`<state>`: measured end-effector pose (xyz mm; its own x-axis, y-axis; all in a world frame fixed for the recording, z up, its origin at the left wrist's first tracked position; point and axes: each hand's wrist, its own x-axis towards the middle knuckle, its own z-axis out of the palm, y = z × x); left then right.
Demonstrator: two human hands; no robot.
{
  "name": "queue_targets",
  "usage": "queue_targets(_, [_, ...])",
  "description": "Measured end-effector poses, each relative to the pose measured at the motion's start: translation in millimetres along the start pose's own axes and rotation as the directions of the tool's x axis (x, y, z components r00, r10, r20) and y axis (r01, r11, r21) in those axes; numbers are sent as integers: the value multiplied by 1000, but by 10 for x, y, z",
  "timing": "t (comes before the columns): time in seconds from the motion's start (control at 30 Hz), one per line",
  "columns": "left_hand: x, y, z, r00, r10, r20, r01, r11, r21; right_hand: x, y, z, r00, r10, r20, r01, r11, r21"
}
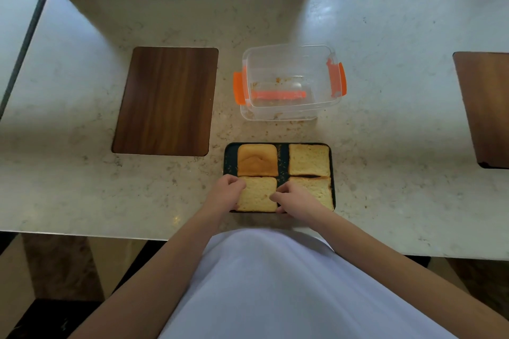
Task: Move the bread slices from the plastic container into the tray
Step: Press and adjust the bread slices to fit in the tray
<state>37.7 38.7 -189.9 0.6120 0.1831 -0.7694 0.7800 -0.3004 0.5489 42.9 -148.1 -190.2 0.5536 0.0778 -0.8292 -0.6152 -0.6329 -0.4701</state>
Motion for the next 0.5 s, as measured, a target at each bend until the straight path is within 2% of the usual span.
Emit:
queue_targets(0.13, [73,50,-53,995,73,-66,-71,997,34,45,-46,-43,998,-4,-61,6,999,34])
queue_targets(0.33, [144,249,-96,1000,2,-5,-2,1000,-2,162,-254,-102,996,35,-80,-20,984,178])
queue_targets(0.5, [169,367,-119,996,-47,79,50,998,-37,213,-369,-91,999,50,-16,-46,982,185])
